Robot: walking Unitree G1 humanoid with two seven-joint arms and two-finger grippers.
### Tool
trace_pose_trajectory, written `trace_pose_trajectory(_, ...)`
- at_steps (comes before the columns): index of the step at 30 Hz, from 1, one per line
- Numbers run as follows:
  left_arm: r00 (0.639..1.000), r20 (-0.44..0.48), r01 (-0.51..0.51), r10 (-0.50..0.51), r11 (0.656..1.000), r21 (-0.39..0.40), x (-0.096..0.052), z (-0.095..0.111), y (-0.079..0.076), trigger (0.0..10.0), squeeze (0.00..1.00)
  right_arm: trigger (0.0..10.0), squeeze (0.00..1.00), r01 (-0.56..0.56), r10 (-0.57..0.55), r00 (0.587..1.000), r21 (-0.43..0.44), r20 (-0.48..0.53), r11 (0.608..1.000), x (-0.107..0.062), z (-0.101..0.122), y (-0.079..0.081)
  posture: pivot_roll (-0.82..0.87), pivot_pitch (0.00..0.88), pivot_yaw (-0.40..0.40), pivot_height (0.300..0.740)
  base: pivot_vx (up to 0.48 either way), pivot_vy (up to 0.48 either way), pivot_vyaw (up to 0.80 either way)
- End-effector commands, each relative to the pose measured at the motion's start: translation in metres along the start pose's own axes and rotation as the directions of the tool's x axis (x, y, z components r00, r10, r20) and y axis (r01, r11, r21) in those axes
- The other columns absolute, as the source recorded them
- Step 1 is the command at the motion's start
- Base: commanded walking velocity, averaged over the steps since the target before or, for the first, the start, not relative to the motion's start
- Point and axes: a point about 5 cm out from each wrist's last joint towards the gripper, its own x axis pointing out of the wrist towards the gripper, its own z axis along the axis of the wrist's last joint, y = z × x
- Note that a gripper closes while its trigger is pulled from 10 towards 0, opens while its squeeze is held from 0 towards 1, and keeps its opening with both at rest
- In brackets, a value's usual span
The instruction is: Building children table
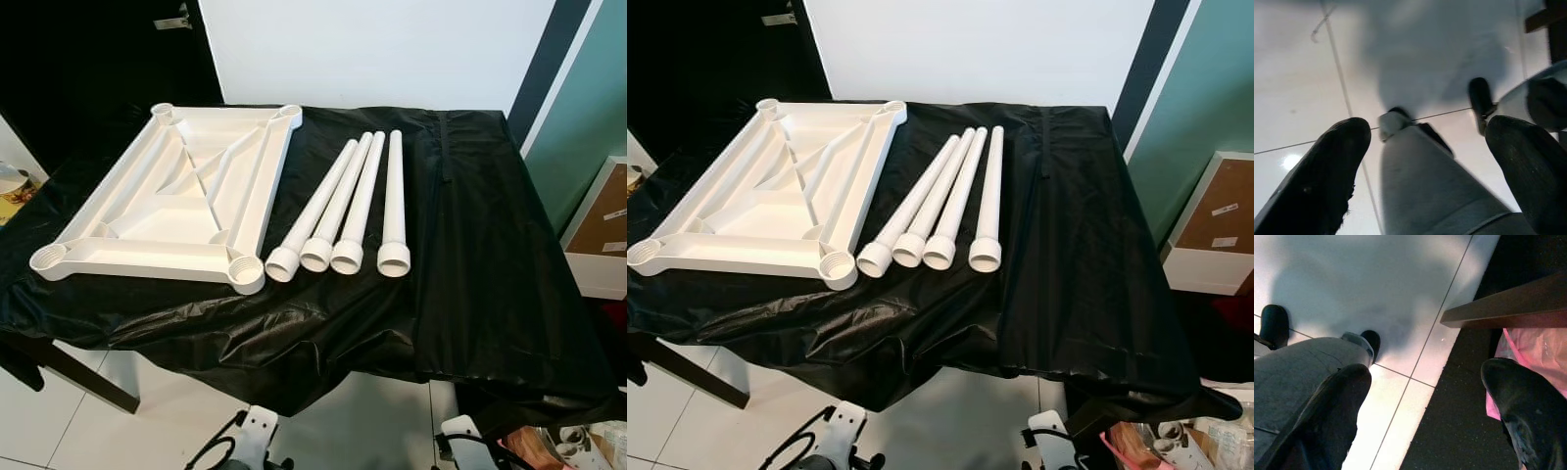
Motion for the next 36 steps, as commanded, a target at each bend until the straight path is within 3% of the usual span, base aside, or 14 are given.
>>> trace_pose_trajectory(1,0.999,-0.028,-0.019,0.018,1.0,-0.014,-0.001,-0.008,0.001,10.0,0.0,10.0,0.0,-0.003,0.003,1.0,0.0,-0.03,1.0,-0.002,-0.008,0.002,-0.04,0.0,0.0,0.74,0.0,0.0,0.0)
trace_pose_trajectory(18,0.996,-0.078,-0.037,0.034,0.999,-0.028,-0.004,-0.022,0.0,10.0,0.0,10.0,0.0,0.008,-0.01,0.993,-0.021,-0.114,1.0,-0.008,-0.032,0.007,-0.03,0.0,-0.002,0.74,0.0,0.0,0.0)
trace_pose_trajectory(23,0.997,-0.058,-0.041,0.04,0.999,-0.015,-0.004,-0.018,0.001,10.0,0.0,10.0,0.0,0.003,-0.002,0.994,0.008,-0.109,1.0,-0.009,-0.033,0.006,-0.03,0.0,-0.002,0.74,0.0,0.0,0.0)
trace_pose_trajectory(26,0.999,-0.018,-0.033,0.032,0.999,-0.037,-0.002,-0.011,-0.001,10.0,0.0,10.0,0.0,0.031,-0.024,0.995,0.074,-0.097,0.997,-0.009,-0.033,0.003,-0.03,0.0,-0.003,0.74,0.0,0.0,0.0)
trace_pose_trajectory(36,0.999,-0.026,-0.031,0.03,0.999,-0.023,-0.002,-0.011,0.001,10.0,0.0,10.0,0.0,0.041,-0.032,0.994,0.091,-0.105,0.995,-0.01,-0.036,0.003,-0.05,0.0,0.011,0.74,0.0,0.0,0.0)
